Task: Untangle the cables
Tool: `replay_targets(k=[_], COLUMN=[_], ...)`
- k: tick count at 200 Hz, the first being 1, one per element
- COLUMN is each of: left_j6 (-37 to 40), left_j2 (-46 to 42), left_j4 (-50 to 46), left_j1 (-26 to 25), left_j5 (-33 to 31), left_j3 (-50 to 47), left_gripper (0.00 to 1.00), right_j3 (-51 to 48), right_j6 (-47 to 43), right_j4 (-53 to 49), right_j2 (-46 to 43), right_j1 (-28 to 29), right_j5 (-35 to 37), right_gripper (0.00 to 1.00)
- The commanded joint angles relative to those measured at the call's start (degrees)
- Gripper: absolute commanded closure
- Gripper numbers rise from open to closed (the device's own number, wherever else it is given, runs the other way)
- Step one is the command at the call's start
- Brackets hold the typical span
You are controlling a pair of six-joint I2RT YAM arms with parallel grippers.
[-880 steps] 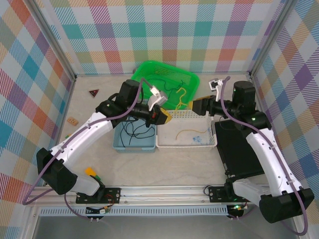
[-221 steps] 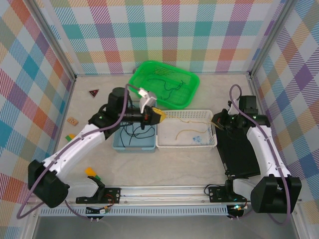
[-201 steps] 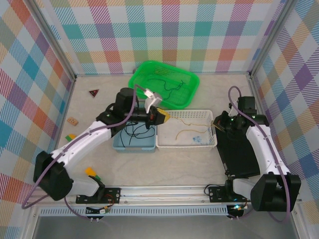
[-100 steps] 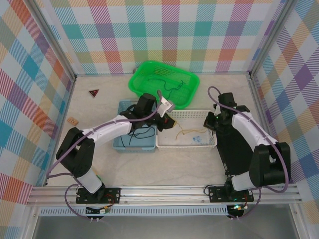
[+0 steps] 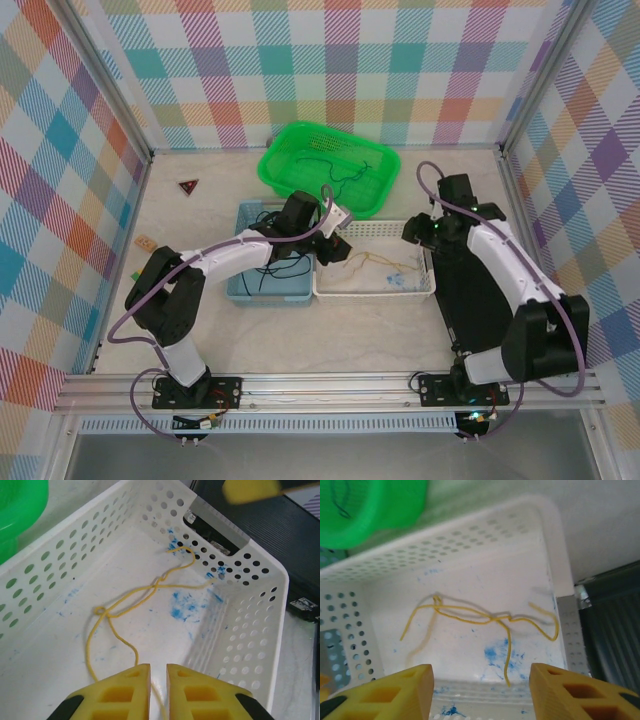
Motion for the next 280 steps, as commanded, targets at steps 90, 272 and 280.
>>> replay_targets(k=[90,272,280], left_j6=[0.7,-21.8,-24.8], left_j2=[-9.4,-53.0,-52.6], left_j4=[-1.3,4.1,3.7], left_j1=[2.3,30.7,31.6], left_j5=[0.7,-59.1,-63.3], left_j3=[2.0,-32.9,-35.2], left_gripper=[0.14,0.00,0.00], right_j3=[0.2,-27.8,-29.5], right_j6=[-3.4,-15.6,-15.7], right_j4=[-0.9,34.1,36.0], right_j2=[-13.9,-30.7,-30.1], right_j1=[-5.6,-6.9,-7.0], right_j5=[3.3,12.9,14.0], right_gripper=[0.30,0.01,0.01])
